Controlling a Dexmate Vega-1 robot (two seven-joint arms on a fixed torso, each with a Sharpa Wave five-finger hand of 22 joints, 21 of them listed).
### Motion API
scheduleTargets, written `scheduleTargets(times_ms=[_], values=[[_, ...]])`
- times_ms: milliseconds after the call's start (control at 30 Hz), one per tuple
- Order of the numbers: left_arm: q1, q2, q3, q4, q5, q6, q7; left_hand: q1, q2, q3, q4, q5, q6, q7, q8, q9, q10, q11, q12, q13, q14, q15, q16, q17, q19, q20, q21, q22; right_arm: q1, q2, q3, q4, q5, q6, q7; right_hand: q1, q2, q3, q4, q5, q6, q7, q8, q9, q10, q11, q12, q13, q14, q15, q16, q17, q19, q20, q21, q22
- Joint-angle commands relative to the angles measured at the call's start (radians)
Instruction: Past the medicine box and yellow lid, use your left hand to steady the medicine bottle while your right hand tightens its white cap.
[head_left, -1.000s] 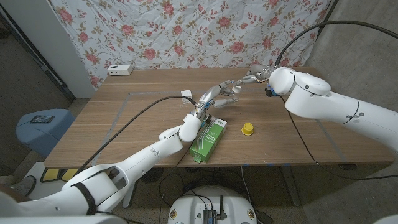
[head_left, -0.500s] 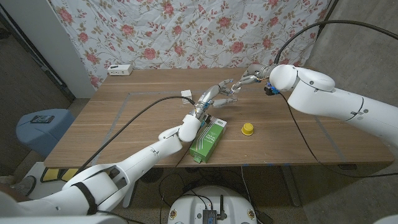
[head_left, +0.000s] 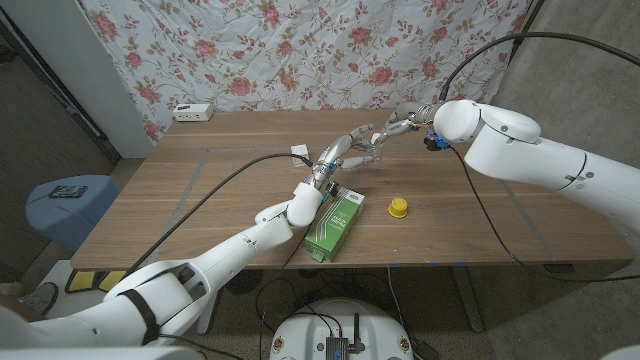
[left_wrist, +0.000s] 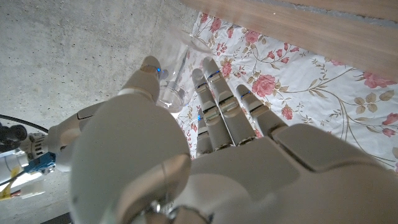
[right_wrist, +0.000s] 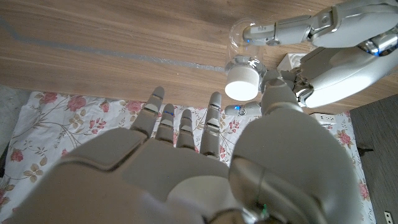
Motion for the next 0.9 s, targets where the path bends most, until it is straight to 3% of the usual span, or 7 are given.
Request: scheduleTargets(times_ms=[33, 333, 900], values=[[-0.009, -0.011, 0.004, 0.031, -0.003, -0.02, 0.01, 0.007, 0.014, 0.004, 0.002, 0.005, -0.001, 0.001, 0.003, 0.006, 0.08, -0.081, 0.007, 0.004, 0.001, -0.066, 0.004, 0.004, -0.004, -0.121, 0.004, 0.003, -0.016, 0.011, 0.021, 0.024, -0.002, 0.03, -0.007, 0.02, -0.003, 0.011, 0.001, 0.005, 0.023, -0.007, 0.01, 0.004, 0.003, -0.002, 0.007, 0.005, -0.002, -0.003, 0.008, -0.001, 0.003, -0.003, 0.007, 0.001], [-0.018, -0.016, 0.007, 0.046, -0.004, -0.025, 0.011, 0.006, 0.013, 0.003, 0.003, 0.005, -0.002, 0.003, 0.005, 0.005, 0.083, -0.08, 0.009, 0.004, 0.0, -0.066, 0.004, 0.003, -0.004, -0.121, 0.004, 0.002, -0.031, 0.025, 0.036, 0.05, -0.002, 0.061, -0.017, 0.048, -0.01, 0.021, 0.005, 0.001, 0.068, -0.027, 0.028, 0.004, 0.015, -0.007, 0.012, 0.005, 0.008, -0.01, 0.013, -0.002, 0.01, -0.008, 0.009, 0.001], [-0.029, -0.021, 0.012, 0.065, -0.007, -0.03, 0.011, 0.005, 0.013, 0.001, 0.003, 0.006, 0.0, -0.001, 0.007, 0.005, 0.082, -0.078, 0.008, 0.004, 0.0, -0.065, 0.004, 0.003, -0.003, -0.123, 0.005, 0.002, -0.041, 0.048, 0.048, 0.085, -0.007, 0.087, -0.022, 0.065, -0.008, 0.028, 0.013, -0.002, 0.118, -0.036, 0.048, 0.006, 0.032, -0.012, 0.018, 0.004, 0.019, -0.017, 0.017, -0.002, 0.02, -0.014, 0.012, 0.001]])
